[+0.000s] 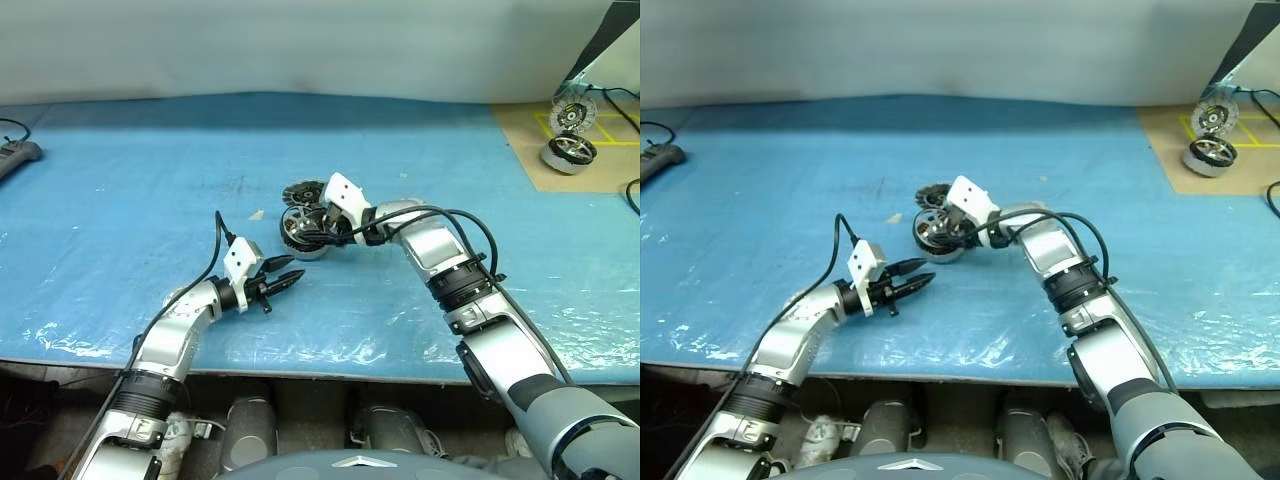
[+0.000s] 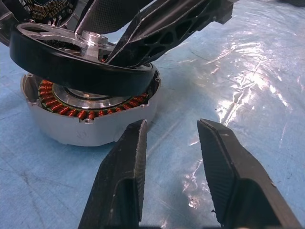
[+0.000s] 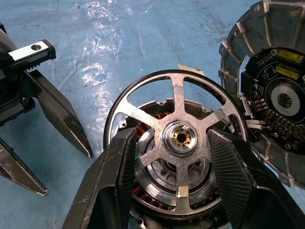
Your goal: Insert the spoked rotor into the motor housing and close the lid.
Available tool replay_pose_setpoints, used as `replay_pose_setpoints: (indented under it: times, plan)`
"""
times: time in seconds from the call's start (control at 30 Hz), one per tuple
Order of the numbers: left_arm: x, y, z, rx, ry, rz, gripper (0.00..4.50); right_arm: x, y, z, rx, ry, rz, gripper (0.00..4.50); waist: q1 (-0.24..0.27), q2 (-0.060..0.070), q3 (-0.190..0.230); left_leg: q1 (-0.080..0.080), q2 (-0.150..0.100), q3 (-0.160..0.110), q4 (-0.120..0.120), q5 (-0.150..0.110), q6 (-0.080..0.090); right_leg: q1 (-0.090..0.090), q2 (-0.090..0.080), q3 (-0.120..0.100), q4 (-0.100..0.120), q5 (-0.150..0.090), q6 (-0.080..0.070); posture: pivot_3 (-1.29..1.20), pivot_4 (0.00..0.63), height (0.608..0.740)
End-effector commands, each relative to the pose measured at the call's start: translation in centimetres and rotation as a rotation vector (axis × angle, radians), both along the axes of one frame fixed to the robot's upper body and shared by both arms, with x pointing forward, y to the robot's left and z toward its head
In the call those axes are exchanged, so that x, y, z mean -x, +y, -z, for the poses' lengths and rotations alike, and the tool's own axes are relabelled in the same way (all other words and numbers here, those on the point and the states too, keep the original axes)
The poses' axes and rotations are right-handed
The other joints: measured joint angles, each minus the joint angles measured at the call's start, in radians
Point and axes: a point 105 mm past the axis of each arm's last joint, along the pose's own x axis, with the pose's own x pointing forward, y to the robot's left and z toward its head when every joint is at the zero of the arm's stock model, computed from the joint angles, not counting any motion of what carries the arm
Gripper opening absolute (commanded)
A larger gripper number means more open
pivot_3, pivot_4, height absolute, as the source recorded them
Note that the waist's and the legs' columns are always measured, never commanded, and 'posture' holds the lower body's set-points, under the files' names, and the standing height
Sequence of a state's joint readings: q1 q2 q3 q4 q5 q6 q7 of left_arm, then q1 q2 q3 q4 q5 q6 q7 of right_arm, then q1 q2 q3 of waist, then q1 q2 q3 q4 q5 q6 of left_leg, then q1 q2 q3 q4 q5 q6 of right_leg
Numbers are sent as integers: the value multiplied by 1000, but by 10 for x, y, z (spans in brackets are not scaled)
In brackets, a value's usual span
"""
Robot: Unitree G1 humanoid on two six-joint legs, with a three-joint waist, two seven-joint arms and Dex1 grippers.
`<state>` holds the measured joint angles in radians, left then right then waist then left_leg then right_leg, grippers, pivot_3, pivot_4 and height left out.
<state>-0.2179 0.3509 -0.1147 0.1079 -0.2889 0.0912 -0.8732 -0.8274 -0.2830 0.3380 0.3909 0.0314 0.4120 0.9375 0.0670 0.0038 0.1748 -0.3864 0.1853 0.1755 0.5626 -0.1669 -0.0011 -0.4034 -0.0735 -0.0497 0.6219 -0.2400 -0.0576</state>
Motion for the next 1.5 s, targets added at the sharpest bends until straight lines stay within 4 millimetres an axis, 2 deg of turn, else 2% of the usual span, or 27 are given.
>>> replay_pose_setpoints:
  times: [0.03,0.07,0.1,0.2,0.4,0.5,0.57,0.73,1.0,1.13,1.3,1.5]
  plan:
    - [0,-1,-6,5,-40,14,1791,0,0,2,47,-23,-22,1651,0,0,0,0,0,0,0,0,0,0,0,0,0,0,0,0,150,740]
    - [0,-1,-6,6,-41,14,1791,-1,-2,2,55,-27,-12,1283,0,0,0,0,0,0,0,0,0,0,0,0,0,0,0,0,150,740]
    - [1,-1,-6,8,-42,14,1791,-2,-3,3,58,-29,2,1210,0,0,0,0,0,0,0,0,0,0,0,0,0,0,0,0,150,740]
    - [1,-2,-7,10,-44,16,1791,-5,-7,-1,18,-15,35,1211,0,0,0,1,0,0,0,0,0,1,0,0,0,0,0,0,150,740]
    - [3,-4,-13,13,-52,19,1791,0,-11,-26,-187,48,57,1211,2,0,0,0,0,0,1,0,0,1,0,0,0,0,0,0,150,740]
    - [5,-6,-16,14,-53,22,1791,9,-13,-42,-343,134,34,1211,2,0,0,-1,0,0,1,0,1,-1,0,0,0,0,0,0,150,740]
    - [6,-6,-15,12,-51,24,1791,10,-15,-45,-374,155,48,1211,1,0,0,-1,0,0,0,-1,3,-1,0,0,0,0,0,0,150,740]
    - [4,-4,-15,7,-49,31,1791,8,-14,-40,-366,159,80,1211,1,0,0,0,0,0,0,-1,3,0,0,0,0,0,0,0,150,740]
    - [-2,1,-3,-5,-39,32,1791,5,-14,-27,-353,171,123,1211,2,0,0,-1,0,0,0,0,0,0,0,0,0,0,0,0,150,740]
    - [-4,1,-5,-4,-44,35,1791,1,-25,-11,-318,209,171,1211,2,0,0,-1,0,0,0,0,-1,0,0,0,0,0,0,0,150,740]
    - [-3,-1,-9,0,-51,38,1791,3,-23,-8,-354,262,174,1211,2,0,0,-1,0,0,0,0,-1,0,0,0,0,0,0,0,150,740]
    - [2,-2,-15,2,-56,42,1791,3,-20,-8,-352,234,167,1211,2,0,0,-1,0,0,0,0,0,0,0,0,0,0,0,0,150,740]
